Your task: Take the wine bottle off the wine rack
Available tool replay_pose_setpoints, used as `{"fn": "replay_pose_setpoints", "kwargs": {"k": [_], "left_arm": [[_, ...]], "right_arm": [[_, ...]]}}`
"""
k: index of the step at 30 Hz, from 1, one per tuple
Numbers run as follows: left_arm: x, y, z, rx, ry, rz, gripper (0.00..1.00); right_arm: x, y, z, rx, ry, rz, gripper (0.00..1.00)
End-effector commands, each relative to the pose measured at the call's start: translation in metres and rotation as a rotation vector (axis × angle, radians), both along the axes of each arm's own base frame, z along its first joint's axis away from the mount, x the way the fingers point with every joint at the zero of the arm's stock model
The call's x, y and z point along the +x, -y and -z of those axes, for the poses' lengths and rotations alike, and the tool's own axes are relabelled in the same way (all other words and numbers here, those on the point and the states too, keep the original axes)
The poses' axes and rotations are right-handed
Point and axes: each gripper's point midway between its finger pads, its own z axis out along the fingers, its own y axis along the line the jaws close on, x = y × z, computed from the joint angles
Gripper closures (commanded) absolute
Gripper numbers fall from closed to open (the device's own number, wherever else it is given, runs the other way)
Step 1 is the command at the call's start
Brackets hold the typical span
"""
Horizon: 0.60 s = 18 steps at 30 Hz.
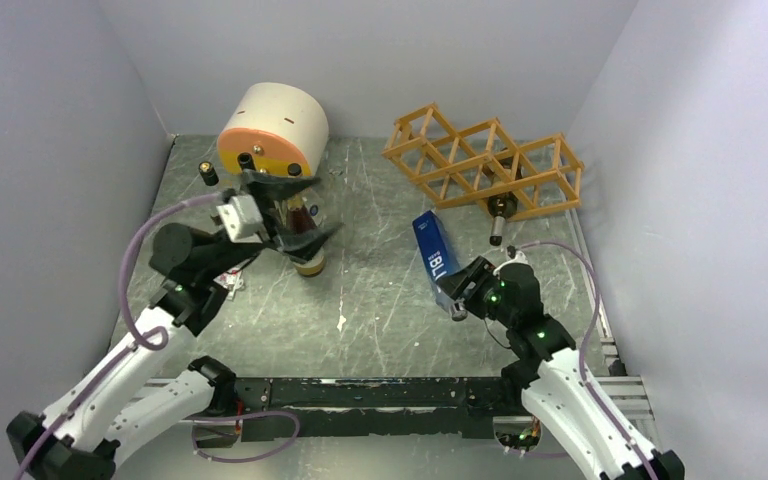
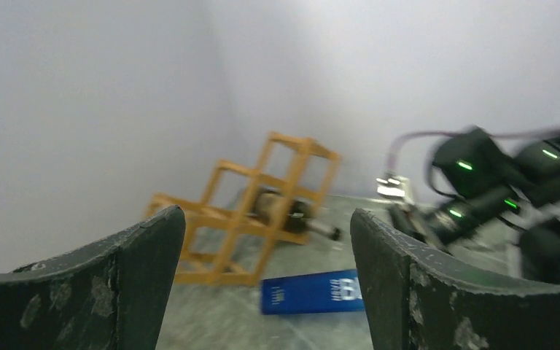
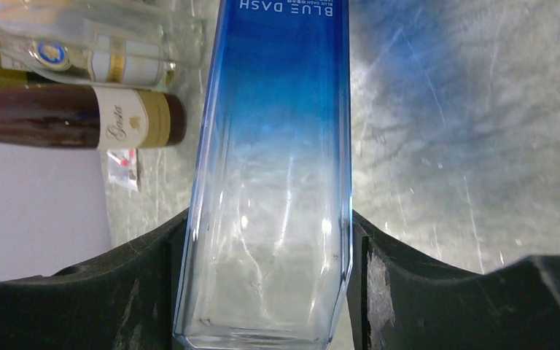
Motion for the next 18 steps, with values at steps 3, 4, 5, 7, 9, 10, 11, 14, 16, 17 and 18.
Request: {"fn": "replay_pose_setpoints", "kwargs": {"k": [3, 4, 5, 7, 9, 10, 11, 14, 16, 17, 18], "left_arm": [[-0.076, 0.082, 0.035, 0.179, 0.083, 0.446, 0.13], [-0.082, 0.094, 0.047, 0.219, 0.075, 0.466, 0.13], [-0.085, 0.106, 0.06, 0.26, 0.061, 0.466, 0.13], [-0.094, 0.128, 0.088, 0.353, 0.046, 0.464, 0.13], [-0.094, 0.142, 0.114, 0.429, 0.057, 0.426, 0.1], [-0.094, 0.145, 0.125, 0.457, 0.068, 0.411, 0.08], [-0.096, 0.147, 0.134, 0.48, 0.088, 0.403, 0.07], [-0.098, 0.153, 0.157, 0.546, 0.125, 0.391, 0.05], [-0.098, 0.158, 0.173, 0.594, 0.123, 0.384, 0.04], [-0.099, 0.16, 0.18, 0.614, 0.125, 0.389, 0.04], [-0.1, 0.163, 0.189, 0.639, 0.121, 0.392, 0.04]], "right_arm": [[-0.026, -0.004, -0.045, -0.044, 0.063, -0.146, 1.0], [-0.032, -0.005, -0.044, -0.062, 0.046, -0.179, 1.0], [-0.037, -0.005, -0.045, -0.084, 0.037, -0.213, 1.0], [-0.047, -0.009, -0.052, -0.098, 0.038, -0.286, 1.0], [-0.058, -0.015, -0.059, -0.102, 0.041, -0.376, 1.0], [-0.064, -0.018, -0.062, -0.105, 0.04, -0.424, 1.0], [-0.068, -0.02, -0.064, -0.111, 0.031, -0.462, 1.0], [-0.082, -0.024, -0.071, -0.12, 0.005, -0.563, 1.0], [-0.09, -0.027, -0.076, -0.112, 0.0, -0.619, 1.0], [-0.093, -0.029, -0.078, -0.106, 0.002, -0.645, 1.0], [-0.096, -0.031, -0.081, -0.098, 0.004, -0.667, 1.0]]}}
